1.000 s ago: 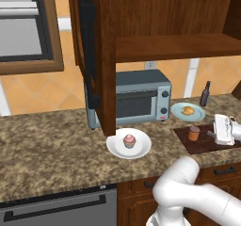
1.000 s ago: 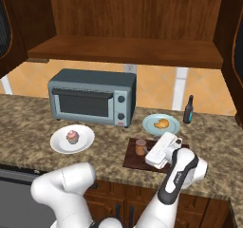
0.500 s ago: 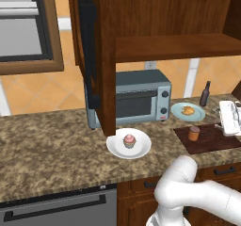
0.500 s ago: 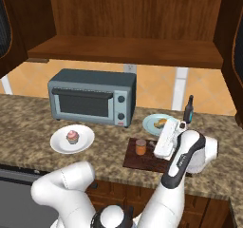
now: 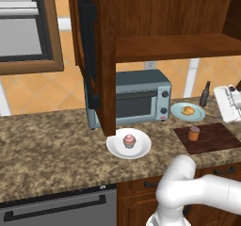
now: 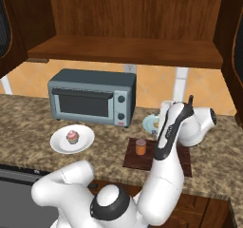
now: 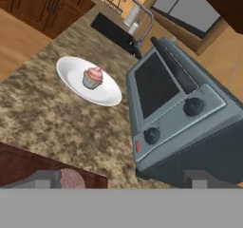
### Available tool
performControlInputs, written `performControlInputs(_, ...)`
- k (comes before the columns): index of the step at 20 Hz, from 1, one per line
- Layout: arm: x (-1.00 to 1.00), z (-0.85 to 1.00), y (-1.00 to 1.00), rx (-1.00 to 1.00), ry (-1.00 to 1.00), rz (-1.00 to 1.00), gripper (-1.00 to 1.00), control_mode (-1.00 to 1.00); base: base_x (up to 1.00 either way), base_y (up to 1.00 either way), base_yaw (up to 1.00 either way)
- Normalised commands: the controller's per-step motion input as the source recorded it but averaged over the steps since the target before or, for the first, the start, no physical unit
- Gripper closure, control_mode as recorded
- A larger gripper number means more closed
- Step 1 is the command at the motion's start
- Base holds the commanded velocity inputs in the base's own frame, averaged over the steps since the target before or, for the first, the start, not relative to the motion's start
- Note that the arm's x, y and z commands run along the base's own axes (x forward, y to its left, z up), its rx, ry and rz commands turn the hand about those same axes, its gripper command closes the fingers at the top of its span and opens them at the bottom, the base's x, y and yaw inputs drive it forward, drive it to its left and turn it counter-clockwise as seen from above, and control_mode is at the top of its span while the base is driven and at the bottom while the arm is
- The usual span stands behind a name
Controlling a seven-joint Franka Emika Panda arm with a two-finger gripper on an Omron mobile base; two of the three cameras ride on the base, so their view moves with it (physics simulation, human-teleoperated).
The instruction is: From the different types of pastries on the counter, select a croissant and place it on the cutting board. Then retrieve a jar of jam from the cabinet and place it alongside the croissant on the cutting board.
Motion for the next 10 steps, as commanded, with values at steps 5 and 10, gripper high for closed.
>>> performControlInputs(5, 0.37, 0.13, 0.03, -0.35, -0.11, 0.03, -1.00, -1.00, 0.00, 0.00, 0.00)
performControlInputs(10, 0.23, 0.00, 0.00, -0.31, -0.10, 0.07, -1.00, -1.00, 0.00, 0.00, 0.00)
